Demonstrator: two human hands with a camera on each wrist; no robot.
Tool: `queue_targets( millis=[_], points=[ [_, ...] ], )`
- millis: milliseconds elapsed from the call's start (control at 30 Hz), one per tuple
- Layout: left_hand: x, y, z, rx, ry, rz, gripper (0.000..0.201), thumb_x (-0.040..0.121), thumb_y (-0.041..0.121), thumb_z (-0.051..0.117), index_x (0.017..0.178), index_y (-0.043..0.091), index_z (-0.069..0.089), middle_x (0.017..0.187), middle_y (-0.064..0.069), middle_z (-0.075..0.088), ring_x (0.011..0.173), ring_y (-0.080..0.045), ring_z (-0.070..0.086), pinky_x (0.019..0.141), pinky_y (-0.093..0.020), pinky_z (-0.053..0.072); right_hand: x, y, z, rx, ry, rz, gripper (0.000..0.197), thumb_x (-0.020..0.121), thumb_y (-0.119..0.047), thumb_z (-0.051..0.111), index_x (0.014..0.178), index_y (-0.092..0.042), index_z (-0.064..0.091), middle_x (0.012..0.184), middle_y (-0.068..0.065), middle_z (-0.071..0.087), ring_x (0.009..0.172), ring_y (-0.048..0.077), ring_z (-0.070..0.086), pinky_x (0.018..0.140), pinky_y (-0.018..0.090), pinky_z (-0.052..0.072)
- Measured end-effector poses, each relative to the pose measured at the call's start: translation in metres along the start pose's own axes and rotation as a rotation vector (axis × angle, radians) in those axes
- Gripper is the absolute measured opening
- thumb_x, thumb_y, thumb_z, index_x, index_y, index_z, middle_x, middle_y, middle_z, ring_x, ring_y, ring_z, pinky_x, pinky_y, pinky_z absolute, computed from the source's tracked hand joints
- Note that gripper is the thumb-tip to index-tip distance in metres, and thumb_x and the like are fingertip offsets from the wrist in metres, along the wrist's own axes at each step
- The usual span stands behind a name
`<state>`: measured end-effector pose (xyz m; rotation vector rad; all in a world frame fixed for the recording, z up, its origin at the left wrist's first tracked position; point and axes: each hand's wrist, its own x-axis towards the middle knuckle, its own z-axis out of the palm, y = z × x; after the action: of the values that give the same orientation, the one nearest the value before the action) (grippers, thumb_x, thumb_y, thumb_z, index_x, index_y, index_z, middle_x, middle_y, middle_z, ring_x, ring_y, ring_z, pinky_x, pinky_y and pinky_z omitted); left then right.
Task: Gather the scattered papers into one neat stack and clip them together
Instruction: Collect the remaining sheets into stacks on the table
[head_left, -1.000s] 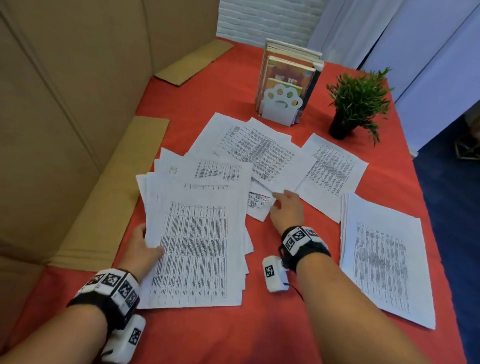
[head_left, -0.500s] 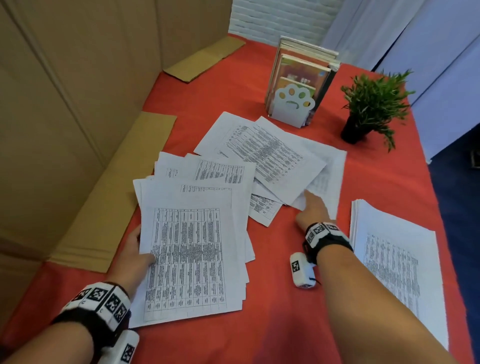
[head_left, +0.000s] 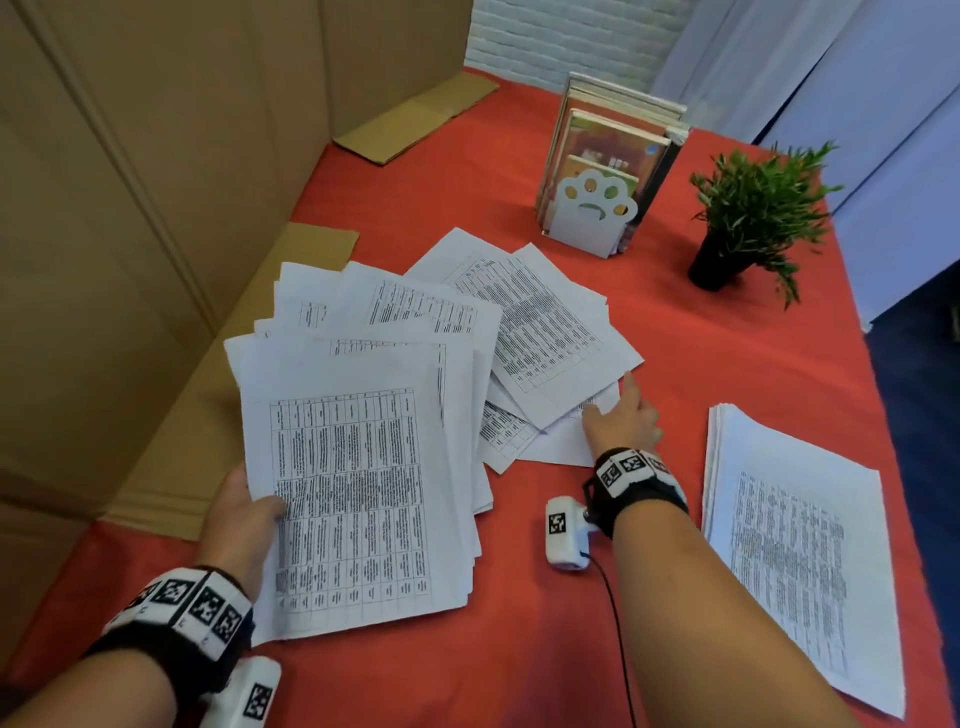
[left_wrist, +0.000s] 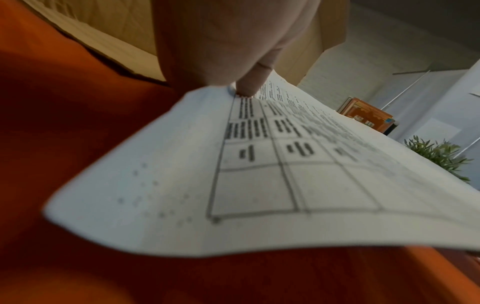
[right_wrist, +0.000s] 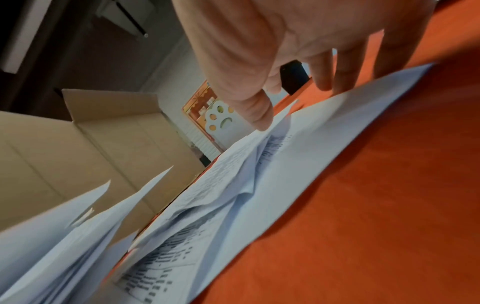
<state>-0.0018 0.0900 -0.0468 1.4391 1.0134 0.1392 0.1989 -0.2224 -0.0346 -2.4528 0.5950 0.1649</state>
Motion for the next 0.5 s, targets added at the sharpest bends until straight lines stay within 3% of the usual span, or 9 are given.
queue_targets(
  millis=[100, 200, 333, 500],
  points=[
    [0.006, 0.004, 0.007, -0.03, -0.015, -0.005, 0.06, 0.077, -0.017, 0.042, 0.123, 0.021, 0.054, 0.119, -0.01, 0.063, 0.111, -0.03, 0.059, 0.102, -0.05, 0.043, 0.011, -0.015, 0.004, 0.07, -0.094, -0.031, 0.067, 0.084, -0.025, 0.053, 0.143, -0.04, 0.025, 0.143, 0.016, 0.029, 0.118, 0.038, 0.047, 0.103, 0.037, 0.036],
    [0.011, 0.008, 0.011, -0.048, -0.009, -0.019, 0.058, 0.078, -0.017, 0.042, 0.122, 0.019, 0.053, 0.12, -0.01, 0.063, 0.112, -0.031, 0.058, 0.101, -0.05, 0.043, 0.014, -0.026, 0.012, 0.191, -0.179, -0.101, 0.064, 0.083, -0.004, 0.046, 0.142, -0.029, 0.037, 0.135, 0.015, 0.031, 0.1, 0.028, 0.055, 0.097, 0.022, 0.036],
    [0.015, 0.01, 0.013, -0.06, -0.008, -0.019, 0.06, 0.077, -0.018, 0.041, 0.124, 0.017, 0.052, 0.12, -0.012, 0.062, 0.113, -0.033, 0.057, 0.102, -0.052, 0.043, 0.008, -0.032, 0.023, 0.146, -0.269, -0.218, 0.058, 0.082, 0.006, 0.039, 0.134, -0.017, 0.051, 0.135, 0.012, 0.045, 0.121, 0.026, 0.051, 0.098, 0.021, 0.035],
    [0.016, 0.011, 0.017, -0.057, -0.027, -0.029, 0.06, 0.077, -0.019, 0.041, 0.126, 0.014, 0.052, 0.121, -0.011, 0.062, 0.112, -0.03, 0.057, 0.101, -0.046, 0.043, -0.019, -0.016, 0.02, 0.076, -0.288, -0.261, 0.059, 0.082, 0.009, 0.038, 0.135, -0.013, 0.049, 0.138, 0.011, 0.044, 0.128, 0.027, 0.046, 0.108, 0.028, 0.033]
  ],
)
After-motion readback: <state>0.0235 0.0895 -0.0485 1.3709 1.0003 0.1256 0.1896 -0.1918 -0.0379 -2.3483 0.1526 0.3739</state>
